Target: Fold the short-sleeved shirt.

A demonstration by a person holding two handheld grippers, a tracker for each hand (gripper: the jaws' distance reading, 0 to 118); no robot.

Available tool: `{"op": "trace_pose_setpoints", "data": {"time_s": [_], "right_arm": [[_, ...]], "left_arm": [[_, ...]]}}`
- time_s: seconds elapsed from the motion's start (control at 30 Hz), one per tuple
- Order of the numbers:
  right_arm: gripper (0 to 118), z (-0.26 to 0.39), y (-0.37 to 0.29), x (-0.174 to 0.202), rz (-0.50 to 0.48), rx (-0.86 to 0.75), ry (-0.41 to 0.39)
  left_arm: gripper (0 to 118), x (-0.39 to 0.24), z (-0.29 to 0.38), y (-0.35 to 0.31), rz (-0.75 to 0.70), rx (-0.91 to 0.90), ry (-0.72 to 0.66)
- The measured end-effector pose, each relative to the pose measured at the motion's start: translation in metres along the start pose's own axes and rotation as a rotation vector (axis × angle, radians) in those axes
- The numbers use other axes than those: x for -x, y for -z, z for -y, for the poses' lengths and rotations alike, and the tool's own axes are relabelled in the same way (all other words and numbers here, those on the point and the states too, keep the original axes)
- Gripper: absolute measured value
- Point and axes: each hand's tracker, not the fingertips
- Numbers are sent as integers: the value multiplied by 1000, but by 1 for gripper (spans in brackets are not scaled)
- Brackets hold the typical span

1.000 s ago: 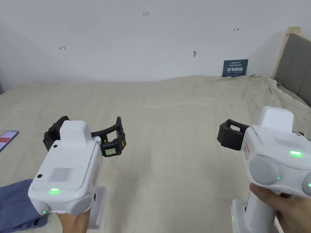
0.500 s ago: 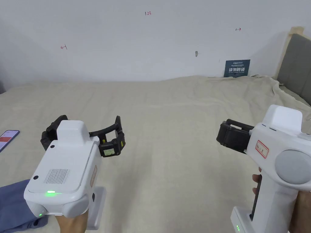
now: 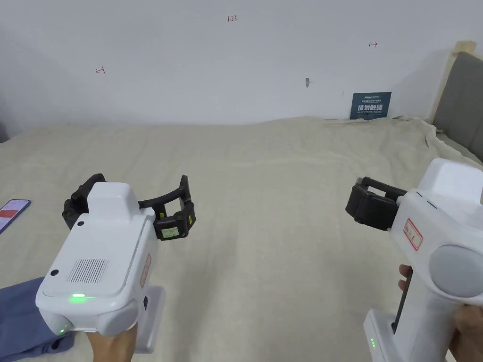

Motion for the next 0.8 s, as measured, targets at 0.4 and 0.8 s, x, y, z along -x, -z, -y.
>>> {"op": "trace_pose_setpoints", "data": {"time_s": [0.4,0.8], "right_arm": [[118,22,9,0,51,-336,-227],[118,19,6,-1,12,-345,-221]], "left_arm": [[118,-3,1,2,-6,-4,2],[118,-6,3,5,-3,-10,2]]}}
